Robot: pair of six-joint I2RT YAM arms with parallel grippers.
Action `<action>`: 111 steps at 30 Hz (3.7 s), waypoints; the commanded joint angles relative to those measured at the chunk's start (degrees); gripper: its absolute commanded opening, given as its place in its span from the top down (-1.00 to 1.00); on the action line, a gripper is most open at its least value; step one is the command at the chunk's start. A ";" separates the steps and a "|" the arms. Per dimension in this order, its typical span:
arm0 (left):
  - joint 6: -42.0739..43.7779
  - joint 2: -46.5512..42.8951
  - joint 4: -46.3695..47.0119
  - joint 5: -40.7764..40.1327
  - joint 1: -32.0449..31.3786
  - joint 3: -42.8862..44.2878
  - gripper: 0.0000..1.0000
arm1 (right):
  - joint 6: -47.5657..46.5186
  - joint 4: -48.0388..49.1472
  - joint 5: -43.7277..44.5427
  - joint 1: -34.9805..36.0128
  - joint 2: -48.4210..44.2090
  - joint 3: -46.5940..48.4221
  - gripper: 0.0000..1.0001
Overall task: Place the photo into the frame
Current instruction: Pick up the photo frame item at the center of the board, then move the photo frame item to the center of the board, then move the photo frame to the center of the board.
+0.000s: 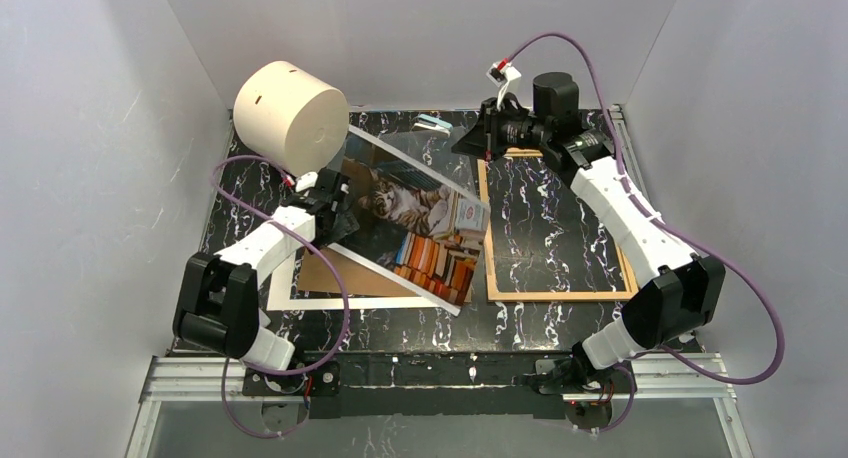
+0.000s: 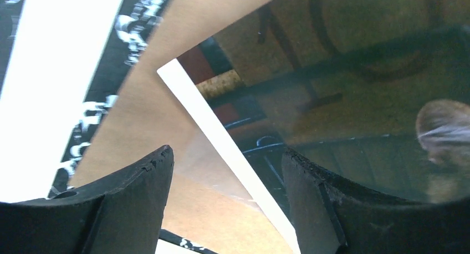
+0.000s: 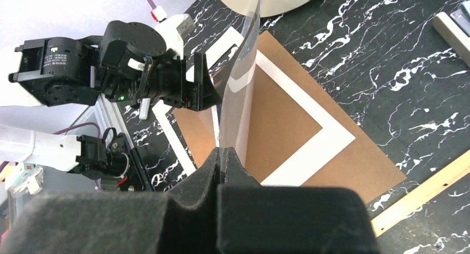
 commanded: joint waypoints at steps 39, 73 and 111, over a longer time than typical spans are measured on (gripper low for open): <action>3.19 3.80 2.74 12.59 7.18 -8.32 -0.15 | 4.97 -5.88 42.50 0.65 -9.34 6.87 0.97; 4.58 2.53 10.38 31.98 -8.56 9.49 -0.59 | 7.09 -1.89 62.78 0.69 -7.05 18.37 0.97; -1.56 43.81 -4.44 8.55 -32.64 42.63 0.48 | 9.00 -10.44 71.67 0.63 -30.39 3.37 0.97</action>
